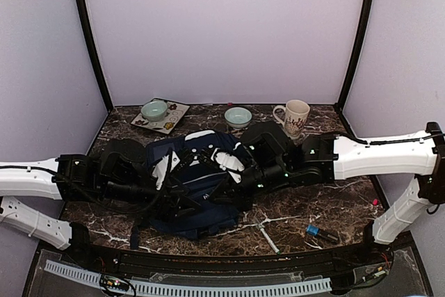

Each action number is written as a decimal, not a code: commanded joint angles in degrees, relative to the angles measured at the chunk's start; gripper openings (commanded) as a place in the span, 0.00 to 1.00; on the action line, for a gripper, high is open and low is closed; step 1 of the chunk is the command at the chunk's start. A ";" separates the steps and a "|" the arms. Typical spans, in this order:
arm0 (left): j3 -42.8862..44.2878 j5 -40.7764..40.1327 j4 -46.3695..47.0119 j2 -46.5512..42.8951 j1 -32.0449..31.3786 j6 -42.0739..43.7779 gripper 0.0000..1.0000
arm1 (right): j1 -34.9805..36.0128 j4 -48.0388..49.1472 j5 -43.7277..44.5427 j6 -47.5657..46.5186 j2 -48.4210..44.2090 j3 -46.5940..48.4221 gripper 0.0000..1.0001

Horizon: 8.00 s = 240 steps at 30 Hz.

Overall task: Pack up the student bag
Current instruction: Hold the largest pocket of the student bag, then zip the student bag into the largest pocket of the bag, then adjust the student bag at the center of the board.

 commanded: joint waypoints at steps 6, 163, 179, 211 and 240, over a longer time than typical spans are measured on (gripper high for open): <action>-3.18 6.20 6.87 2.10 4.37 1.32 0.51 | 0.57 9.31 -1.24 -0.78 -3.31 0.11 0.00; 27.73 -10.29 -29.13 33.21 11.31 -23.23 0.55 | -11.73 2.23 11.74 8.55 4.02 -2.15 0.44; 19.41 -10.27 -24.97 26.90 11.40 -26.85 0.52 | -9.05 -9.88 20.65 17.76 17.22 9.33 0.41; 11.55 -10.10 -24.51 18.89 11.38 -27.43 0.50 | -8.75 -10.23 18.73 21.78 17.33 5.23 0.08; 8.23 4.44 2.94 20.74 2.69 20.33 0.55 | -8.76 -7.39 17.88 25.39 0.18 -5.17 0.00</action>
